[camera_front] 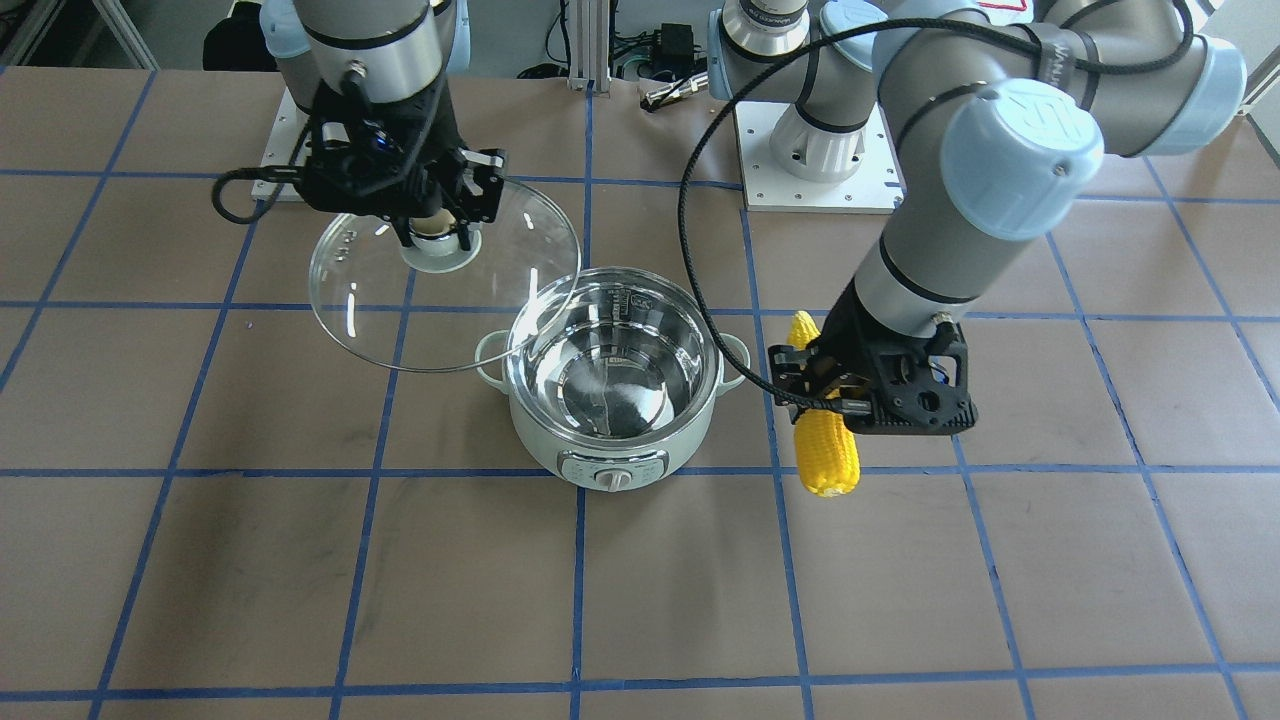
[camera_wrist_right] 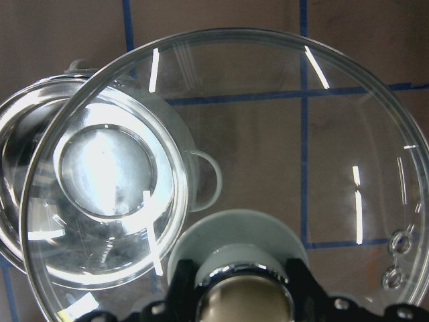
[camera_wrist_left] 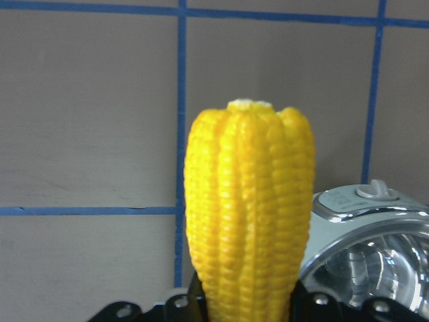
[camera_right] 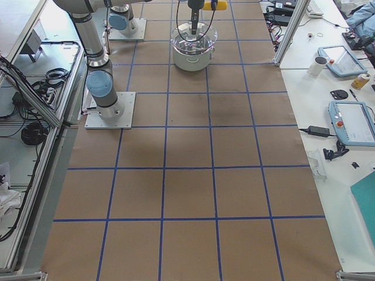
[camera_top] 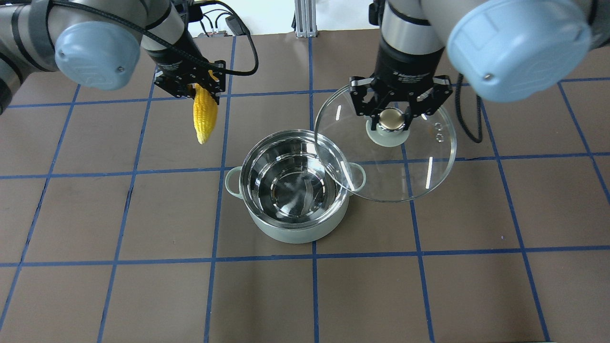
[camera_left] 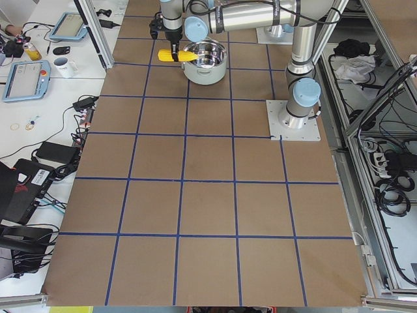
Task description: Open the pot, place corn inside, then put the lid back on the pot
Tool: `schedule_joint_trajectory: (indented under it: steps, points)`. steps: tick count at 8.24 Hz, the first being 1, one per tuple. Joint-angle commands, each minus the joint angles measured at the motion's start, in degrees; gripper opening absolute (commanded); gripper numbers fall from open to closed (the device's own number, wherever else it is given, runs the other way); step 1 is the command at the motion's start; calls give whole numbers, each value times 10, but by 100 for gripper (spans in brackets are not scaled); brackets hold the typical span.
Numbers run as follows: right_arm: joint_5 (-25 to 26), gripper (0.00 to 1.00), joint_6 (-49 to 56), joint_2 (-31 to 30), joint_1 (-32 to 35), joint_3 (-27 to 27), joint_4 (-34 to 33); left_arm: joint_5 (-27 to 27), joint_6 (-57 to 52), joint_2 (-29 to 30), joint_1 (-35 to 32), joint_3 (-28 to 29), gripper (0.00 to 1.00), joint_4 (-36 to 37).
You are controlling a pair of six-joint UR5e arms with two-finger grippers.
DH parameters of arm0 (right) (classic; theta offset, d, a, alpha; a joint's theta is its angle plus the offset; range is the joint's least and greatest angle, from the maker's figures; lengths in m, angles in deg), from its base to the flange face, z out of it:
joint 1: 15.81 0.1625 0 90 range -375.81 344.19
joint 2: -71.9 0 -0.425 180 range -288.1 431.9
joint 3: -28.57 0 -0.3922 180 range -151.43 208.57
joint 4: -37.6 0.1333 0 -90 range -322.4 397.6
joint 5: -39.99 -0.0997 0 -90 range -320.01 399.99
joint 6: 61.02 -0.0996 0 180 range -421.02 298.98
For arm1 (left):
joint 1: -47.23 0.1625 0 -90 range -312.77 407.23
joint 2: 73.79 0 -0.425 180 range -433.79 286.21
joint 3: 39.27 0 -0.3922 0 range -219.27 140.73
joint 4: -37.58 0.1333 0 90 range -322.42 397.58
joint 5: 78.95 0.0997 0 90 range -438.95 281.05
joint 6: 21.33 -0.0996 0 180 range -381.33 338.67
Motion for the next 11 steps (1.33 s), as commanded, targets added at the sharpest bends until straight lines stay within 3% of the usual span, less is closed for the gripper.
schedule_joint_trajectory:
  steps: [1,3,5,11]
  points:
    - [5,18,121,-52,-99,0,56,-35,96,-1,-113,-19,0,-5]
    - [6,18,147,-52,-105,-2,56,-33,142,0,-175,-68,0,22]
    - [11,17,151,-52,-105,-2,58,-33,139,1,-183,-101,0,41]
    - [9,17,151,-52,-105,-3,61,-33,121,58,-182,-105,0,72]
